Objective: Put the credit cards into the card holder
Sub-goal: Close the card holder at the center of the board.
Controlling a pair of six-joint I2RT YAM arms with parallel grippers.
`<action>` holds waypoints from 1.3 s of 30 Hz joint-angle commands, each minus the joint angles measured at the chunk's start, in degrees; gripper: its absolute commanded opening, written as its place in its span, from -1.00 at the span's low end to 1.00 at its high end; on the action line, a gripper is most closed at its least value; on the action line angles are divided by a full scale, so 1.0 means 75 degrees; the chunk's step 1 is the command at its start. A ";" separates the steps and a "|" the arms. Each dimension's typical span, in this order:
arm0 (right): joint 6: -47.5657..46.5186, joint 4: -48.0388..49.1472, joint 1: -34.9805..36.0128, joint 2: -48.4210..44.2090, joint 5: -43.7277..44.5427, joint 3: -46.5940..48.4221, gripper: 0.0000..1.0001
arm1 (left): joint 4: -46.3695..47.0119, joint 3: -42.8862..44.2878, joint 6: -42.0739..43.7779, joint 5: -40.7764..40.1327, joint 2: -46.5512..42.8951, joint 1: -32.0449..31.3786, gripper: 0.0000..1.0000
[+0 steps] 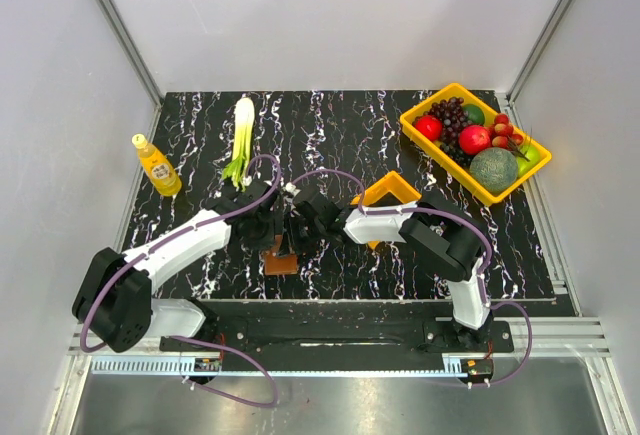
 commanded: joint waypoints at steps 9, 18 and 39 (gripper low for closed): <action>-0.0198 -0.0378 0.0076 0.0267 0.0164 0.0025 -0.81 | 0.0320 0.0033 -0.0067 0.0148 -0.0212 -0.0031 -0.24; -0.0198 -0.0367 0.0076 0.0267 0.0128 0.0025 -0.81 | -0.0349 0.0467 -0.0126 -0.0321 -0.0494 -0.0043 0.06; -0.0221 -0.0355 0.0076 0.0267 0.0116 0.0037 -0.81 | -0.0630 0.0491 -0.0419 -0.0825 0.0267 -0.0312 -0.14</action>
